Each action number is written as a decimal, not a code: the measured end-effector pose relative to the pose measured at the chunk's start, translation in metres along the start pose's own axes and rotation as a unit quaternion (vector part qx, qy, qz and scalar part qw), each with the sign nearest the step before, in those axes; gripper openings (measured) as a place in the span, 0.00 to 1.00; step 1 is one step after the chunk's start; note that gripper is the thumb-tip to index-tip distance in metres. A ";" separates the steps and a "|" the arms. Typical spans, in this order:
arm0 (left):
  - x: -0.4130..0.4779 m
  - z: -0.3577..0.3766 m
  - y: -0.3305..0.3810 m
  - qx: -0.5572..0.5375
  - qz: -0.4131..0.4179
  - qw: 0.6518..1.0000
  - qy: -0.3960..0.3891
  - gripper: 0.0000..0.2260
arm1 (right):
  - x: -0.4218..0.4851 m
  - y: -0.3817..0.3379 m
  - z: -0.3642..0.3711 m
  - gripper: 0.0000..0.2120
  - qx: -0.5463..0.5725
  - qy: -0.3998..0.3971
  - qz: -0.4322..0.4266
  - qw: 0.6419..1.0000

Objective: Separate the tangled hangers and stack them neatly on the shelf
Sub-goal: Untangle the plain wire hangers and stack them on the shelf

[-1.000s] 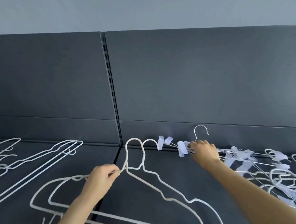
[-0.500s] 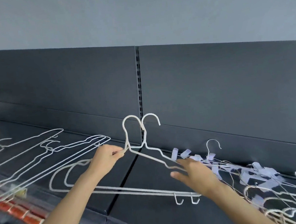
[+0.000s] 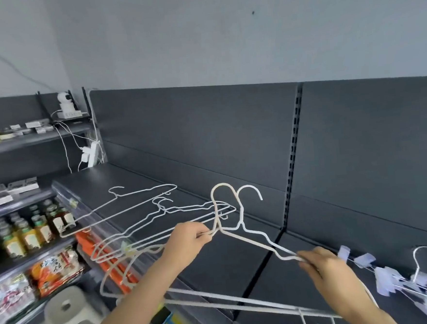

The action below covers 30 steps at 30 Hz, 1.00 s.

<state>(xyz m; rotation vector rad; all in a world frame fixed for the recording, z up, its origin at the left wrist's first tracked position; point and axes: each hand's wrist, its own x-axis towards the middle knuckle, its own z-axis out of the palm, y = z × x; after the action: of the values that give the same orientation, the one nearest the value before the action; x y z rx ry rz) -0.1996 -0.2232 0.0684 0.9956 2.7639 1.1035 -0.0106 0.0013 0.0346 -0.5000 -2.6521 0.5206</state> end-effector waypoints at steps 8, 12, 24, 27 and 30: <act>0.067 -0.089 -0.130 0.000 -0.028 0.999 0.037 0.03 | 0.113 -0.100 0.088 0.11 0.148 -0.098 0.002 0.984; 0.112 -0.126 -0.205 -0.013 -0.058 0.997 0.049 0.03 | 0.185 -0.145 0.141 0.11 0.154 -0.108 -0.004 0.982; 0.167 -0.092 -0.277 -0.041 -0.173 0.984 -0.014 0.10 | 0.301 -0.152 0.206 0.10 0.020 -0.178 0.053 0.982; 0.173 -0.092 -0.279 -0.033 -0.188 0.982 -0.015 0.08 | 0.306 -0.149 0.215 0.10 0.039 -0.182 0.052 0.981; 0.176 -0.092 -0.273 -0.028 -0.197 0.979 -0.036 0.11 | 0.313 -0.146 0.217 0.09 0.048 -0.172 0.053 0.983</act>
<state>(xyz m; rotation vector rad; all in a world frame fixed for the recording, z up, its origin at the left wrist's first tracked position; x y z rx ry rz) -0.5132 -0.3326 0.0069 0.4403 2.6870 1.0502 -0.4134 -0.0580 0.0056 -0.5684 -2.9163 0.8309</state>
